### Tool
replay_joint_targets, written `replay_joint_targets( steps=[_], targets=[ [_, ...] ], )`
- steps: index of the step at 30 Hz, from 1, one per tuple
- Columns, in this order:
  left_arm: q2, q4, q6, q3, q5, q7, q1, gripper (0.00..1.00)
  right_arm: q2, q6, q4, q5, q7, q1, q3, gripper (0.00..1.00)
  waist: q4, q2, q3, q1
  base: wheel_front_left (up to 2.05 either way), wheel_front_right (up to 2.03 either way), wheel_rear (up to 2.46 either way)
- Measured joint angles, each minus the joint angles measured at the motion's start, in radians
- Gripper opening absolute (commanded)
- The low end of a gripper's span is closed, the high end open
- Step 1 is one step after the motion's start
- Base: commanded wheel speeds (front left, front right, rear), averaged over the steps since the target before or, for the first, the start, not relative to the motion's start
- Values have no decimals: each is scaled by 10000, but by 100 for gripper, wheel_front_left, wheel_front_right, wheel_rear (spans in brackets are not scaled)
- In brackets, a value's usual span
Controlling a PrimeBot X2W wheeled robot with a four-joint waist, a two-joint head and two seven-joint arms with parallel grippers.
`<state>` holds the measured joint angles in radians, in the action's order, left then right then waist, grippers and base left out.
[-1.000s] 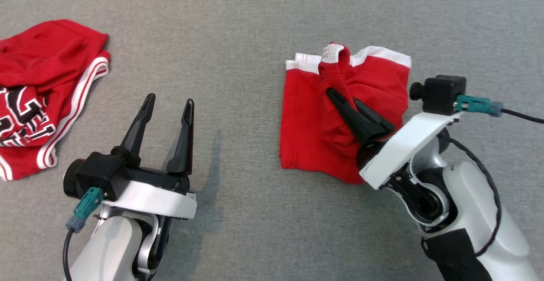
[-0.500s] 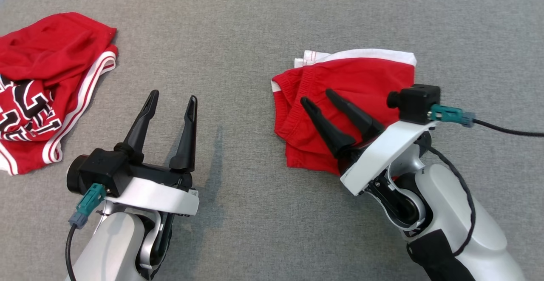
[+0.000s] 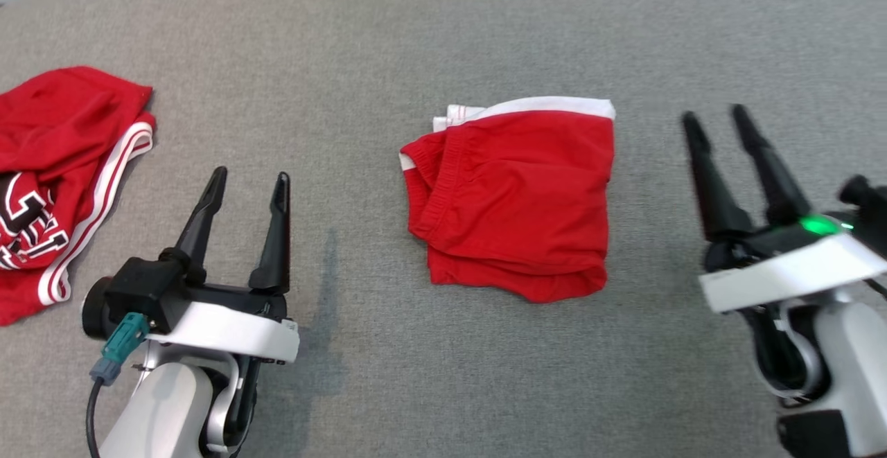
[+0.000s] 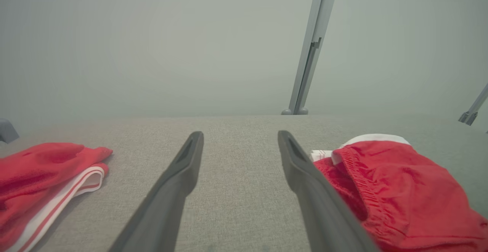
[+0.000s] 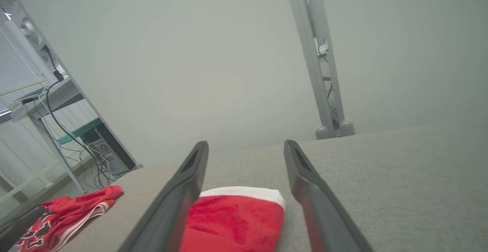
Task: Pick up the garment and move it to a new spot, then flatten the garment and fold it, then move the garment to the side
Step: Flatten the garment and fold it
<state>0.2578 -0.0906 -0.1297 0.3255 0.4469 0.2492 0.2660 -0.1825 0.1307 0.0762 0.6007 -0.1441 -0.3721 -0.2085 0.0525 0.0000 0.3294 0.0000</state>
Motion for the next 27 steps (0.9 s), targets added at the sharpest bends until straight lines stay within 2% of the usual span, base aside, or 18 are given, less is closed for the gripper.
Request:
replay_joint_targets(
  steps=[4, 8, 16, 27],
  targets=[
    [121, 180, -125, -113, 109, -121, -208, 100, -105, 0, -58, -915, -86, 688, 1074, 100, -201, 0, -282, 0, 0, 0, 0],
    [249, 374, -257, -199, 167, -245, -504, 100, -71, 0, -186, -1668, 115, 1226, 1530, 100, -374, 0, -532, 0, 0, 0, 0],
    [351, 579, -414, -199, 309, -497, -988, 100, 117, 0, -428, -2261, 351, 1601, 1682, 100, -528, 0, -1001, 0, 0, 0, 0],
    [642, 932, -652, -219, 405, -840, -1754, 100, -73, 0, -993, -2903, 897, 2387, 1904, 100, -615, 0, -1894, 0, 0, 0, 0]
  ],
)
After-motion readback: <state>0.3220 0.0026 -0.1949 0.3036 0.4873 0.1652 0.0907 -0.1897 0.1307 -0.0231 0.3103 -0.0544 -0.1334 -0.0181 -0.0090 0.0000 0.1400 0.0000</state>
